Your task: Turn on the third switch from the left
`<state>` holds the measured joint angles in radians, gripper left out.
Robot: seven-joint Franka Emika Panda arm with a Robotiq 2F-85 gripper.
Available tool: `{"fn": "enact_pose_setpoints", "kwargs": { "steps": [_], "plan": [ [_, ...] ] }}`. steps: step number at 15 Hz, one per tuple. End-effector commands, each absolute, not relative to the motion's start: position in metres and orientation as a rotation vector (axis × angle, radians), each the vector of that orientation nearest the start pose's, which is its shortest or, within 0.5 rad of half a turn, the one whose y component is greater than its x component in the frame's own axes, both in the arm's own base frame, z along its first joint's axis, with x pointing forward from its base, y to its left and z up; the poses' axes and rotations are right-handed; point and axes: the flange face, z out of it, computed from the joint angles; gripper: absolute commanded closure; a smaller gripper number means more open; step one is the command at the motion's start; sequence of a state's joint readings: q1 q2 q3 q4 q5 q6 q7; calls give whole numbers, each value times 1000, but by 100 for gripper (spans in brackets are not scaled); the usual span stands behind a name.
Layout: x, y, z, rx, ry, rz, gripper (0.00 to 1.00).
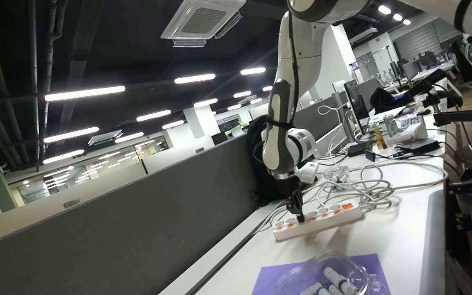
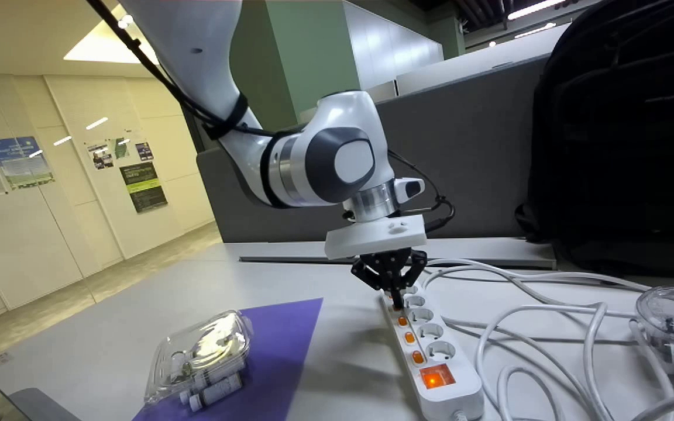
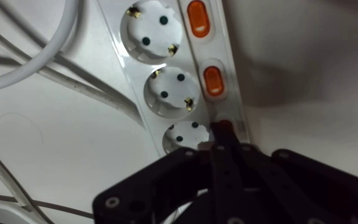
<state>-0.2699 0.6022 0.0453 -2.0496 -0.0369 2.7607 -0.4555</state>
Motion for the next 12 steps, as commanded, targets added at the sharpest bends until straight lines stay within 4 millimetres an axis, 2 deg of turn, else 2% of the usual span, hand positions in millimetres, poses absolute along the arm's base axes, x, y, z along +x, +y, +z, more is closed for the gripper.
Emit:
{"fn": "enact_pose_setpoints", "kwargs": {
  "steps": [1,9,12],
  "plan": [
    [598,-129,149,-3136,-428,-147,100],
    [601,-110,155,-3136,-525,-166,100],
    [601,-109,153,-3133,-518,-163,100]
  ]
}}
